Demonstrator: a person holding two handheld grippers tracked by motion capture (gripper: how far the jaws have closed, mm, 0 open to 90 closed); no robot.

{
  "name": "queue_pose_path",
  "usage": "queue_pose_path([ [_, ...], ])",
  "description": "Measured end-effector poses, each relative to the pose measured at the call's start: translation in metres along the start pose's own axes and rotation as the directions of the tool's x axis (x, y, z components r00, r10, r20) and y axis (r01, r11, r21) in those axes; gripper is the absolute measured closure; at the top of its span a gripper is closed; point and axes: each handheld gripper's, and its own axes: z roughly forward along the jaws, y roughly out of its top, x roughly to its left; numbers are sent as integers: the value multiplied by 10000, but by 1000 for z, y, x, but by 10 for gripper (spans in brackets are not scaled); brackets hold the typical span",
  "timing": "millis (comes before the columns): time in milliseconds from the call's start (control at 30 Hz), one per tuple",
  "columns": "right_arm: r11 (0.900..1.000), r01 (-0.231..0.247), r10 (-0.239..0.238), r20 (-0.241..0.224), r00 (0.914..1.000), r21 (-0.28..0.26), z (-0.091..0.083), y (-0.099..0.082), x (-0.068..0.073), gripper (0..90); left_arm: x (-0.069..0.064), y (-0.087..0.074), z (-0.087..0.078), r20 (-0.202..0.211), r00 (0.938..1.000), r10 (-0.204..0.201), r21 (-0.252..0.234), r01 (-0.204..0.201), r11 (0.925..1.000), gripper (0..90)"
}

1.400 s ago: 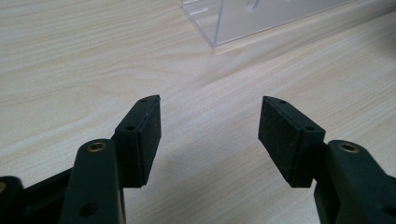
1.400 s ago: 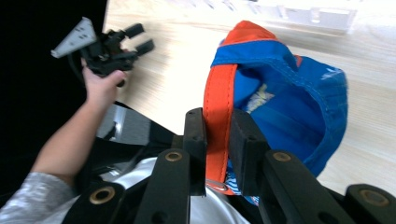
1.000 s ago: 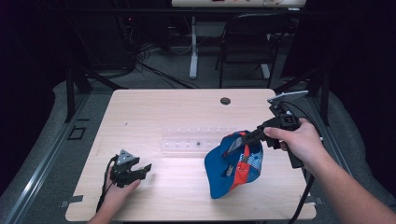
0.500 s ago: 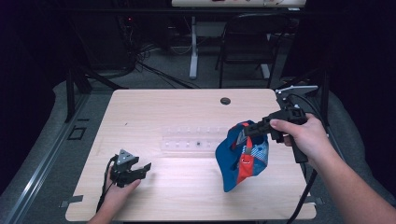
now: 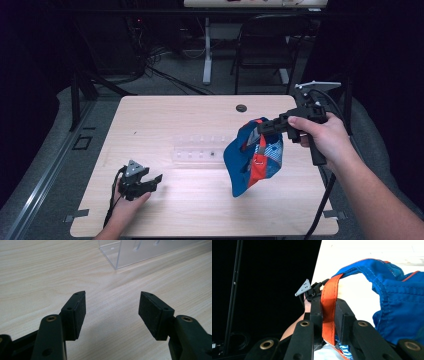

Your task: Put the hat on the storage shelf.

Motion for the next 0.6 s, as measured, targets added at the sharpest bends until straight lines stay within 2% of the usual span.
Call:
queue_pose_path([
  [400, 9998, -1, -3, -182, 9998, -218, 6, 14, 9, 781, -1, 0, -1, 34, 10000, 68, -73, -68, 10000, 397],
  [600, 9999, 69, -71, -118, 9999, -152, 15, 21, 13, 782, -3, 1, -2, 82, 9999, 87, -358, -84, 9993, 398],
])
